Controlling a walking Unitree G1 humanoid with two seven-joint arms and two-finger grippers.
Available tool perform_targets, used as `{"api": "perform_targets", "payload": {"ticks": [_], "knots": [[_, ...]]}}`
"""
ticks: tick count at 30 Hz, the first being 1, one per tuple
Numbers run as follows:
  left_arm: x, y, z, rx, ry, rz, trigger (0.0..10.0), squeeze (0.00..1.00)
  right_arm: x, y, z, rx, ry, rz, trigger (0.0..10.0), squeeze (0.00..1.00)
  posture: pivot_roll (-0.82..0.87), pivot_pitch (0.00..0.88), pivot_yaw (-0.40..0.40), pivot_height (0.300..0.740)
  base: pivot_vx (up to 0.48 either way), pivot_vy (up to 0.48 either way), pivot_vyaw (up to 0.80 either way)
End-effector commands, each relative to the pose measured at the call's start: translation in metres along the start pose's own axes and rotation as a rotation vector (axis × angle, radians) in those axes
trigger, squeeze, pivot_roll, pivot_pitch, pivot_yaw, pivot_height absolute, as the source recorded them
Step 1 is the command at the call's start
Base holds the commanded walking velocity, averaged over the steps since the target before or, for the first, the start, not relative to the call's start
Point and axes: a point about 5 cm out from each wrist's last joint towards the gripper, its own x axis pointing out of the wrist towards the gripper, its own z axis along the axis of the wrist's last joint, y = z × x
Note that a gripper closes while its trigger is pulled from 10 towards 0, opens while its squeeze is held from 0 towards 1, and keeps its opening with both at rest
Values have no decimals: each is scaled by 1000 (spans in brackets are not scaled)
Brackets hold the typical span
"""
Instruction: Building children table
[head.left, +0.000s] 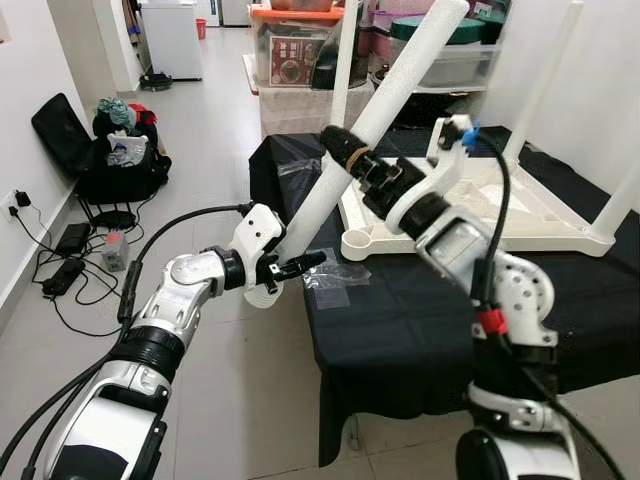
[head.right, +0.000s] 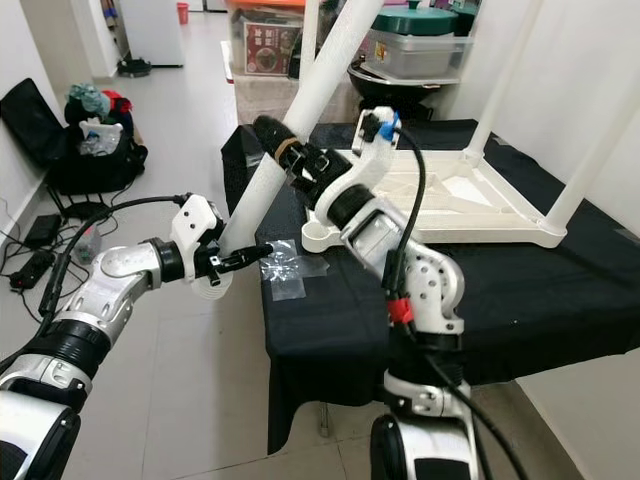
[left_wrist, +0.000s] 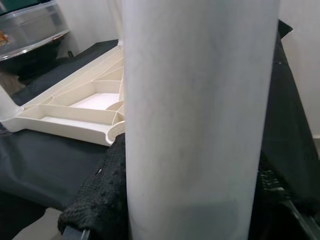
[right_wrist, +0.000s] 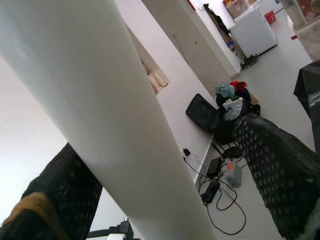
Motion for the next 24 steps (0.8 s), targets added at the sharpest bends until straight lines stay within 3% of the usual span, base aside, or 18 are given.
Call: {"api": "perform_targets", "payload": {"ticks": [1, 5, 6, 7, 8, 9, 10, 12, 13, 24], "knots": [[4, 0, 7, 13, -27, -18, 0, 0, 0, -2, -10, 1, 12, -21, 10000, 1000, 39, 0, -40, 740, 0, 0, 0], [5, -1, 6, 11, -27, -25, 0, 0, 1, -3, -17, 8, 23, -24, 10000, 1000, 40, 0, -39, 740, 0, 0, 0], [7, -2, 7, 10, -25, -37, 0, 0, 2, -5, -26, 15, 36, -30, 10000, 635, 45, 0, -40, 740, 0, 0, 0], [7, -2, 7, 10, -25, -37, 0, 0, 2, -5, -26, 15, 36, -30, 10000, 635, 45, 0, -40, 740, 0, 0, 0], [9, -3, 7, 10, -17, -61, 0, 0, 4, -8, -39, 6, 56, -36, 10000, 443, 46, 0, -40, 740, 0, 0, 0], [9, -3, 7, 10, -17, -61, 0, 0, 4, -8, -39, 6, 56, -36, 10000, 443, 46, 0, -40, 740, 0, 0, 0], [10, -4, 7, 8, -14, -71, 0, 0, 4, -9, -44, 0, 64, -40, 10000, 286, 48, 0, -41, 740, 0, 0, 0], [11, -5, 7, 5, -13, -76, 0, 0, 4, -10, -46, -4, 67, -42, 10000, 286, 48, 0, -41, 740, 0, 0, 0], [12, -6, 7, 3, -14, -85, 0, 0, 4, -13, -51, -21, 76, -54, 10000, 0, 50, 0, -43, 740, 0, 0, 0], [19, -16, 9, -10, -34, -148, 0, 0, 6, -25, -68, -160, 65, -113, 10000, 0, 50, 0, -42, 740, 0, 0, 0]]}}
